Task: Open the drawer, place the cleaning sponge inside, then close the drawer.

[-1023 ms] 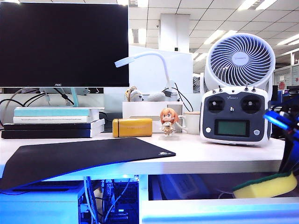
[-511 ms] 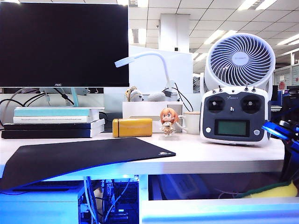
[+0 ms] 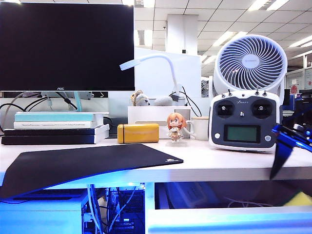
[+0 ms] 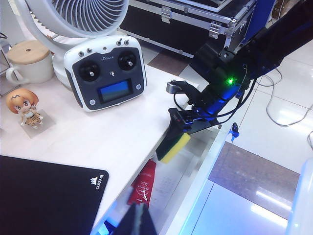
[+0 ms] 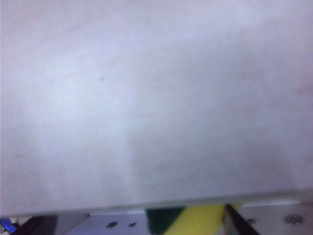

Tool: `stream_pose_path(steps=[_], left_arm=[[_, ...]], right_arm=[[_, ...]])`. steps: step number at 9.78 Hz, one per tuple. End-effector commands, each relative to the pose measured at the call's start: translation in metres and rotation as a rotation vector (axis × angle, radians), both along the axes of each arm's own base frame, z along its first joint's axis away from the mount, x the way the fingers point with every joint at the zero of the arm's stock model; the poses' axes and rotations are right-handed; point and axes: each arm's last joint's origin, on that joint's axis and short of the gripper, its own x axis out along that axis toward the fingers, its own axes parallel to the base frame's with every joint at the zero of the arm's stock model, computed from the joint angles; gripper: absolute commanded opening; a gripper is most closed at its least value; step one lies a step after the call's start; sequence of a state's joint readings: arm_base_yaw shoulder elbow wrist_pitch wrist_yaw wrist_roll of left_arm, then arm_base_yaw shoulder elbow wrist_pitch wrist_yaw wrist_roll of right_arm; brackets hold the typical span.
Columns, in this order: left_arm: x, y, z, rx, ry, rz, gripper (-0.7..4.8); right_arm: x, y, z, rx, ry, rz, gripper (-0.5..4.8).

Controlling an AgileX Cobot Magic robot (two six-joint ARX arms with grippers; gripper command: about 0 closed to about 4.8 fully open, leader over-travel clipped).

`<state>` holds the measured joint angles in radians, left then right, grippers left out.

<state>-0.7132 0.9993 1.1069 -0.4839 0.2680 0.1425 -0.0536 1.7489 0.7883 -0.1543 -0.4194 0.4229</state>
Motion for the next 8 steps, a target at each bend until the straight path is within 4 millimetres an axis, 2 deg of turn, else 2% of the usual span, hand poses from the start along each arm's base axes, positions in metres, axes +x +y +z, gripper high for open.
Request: stream_pose_path(steps=[1, 2, 3, 4, 5, 6, 7, 8], left_arm=[[-0.0004, 0.0001, 0.0024, -0.008, -0.013, -0.004, -0.05], [-0.0005, 0.0001, 0.0022, -0.007, -0.011, -0.004, -0.05], [-0.0005, 0.0001, 0.0022, -0.007, -0.011, -0.004, -0.05], [-0.0005, 0.0001, 0.0022, -0.007, -0.011, -0.004, -0.05], [-0.0005, 0.0001, 0.0022, -0.007, -0.011, -0.004, -0.05], [-0.0005, 0.0001, 0.0022, -0.007, -0.011, -0.004, -0.05], [-0.0005, 0.0001, 0.0022, -0.007, -0.011, -0.004, -0.05], [-0.0005, 0.0001, 0.0022, -0.007, -0.011, -0.004, -0.05]], right_arm=[[-0.0003, 0.0040, 0.0028, 0.102, -0.014, 0.063, 0.82], [-0.0049, 0.0040, 0.0006, 0.108, 0.044, 0.055, 4.44], [-0.0064, 0.0040, 0.0000, 0.109, 0.060, 0.055, 4.48], [-0.0067, 0.0045, 0.0001, 0.121, 0.057, 0.071, 1.81], [-0.0064, 0.0054, 0.0009, 0.143, 0.041, 0.103, -0.04], [-0.0071, 0.0064, 0.0014, 0.176, 0.043, 0.116, 0.02], [-0.0076, 0.0068, 0.0018, 0.207, 0.050, 0.120, 1.30], [-0.0093, 0.0075, 0.0017, 0.230, 0.068, 0.127, 1.81]])
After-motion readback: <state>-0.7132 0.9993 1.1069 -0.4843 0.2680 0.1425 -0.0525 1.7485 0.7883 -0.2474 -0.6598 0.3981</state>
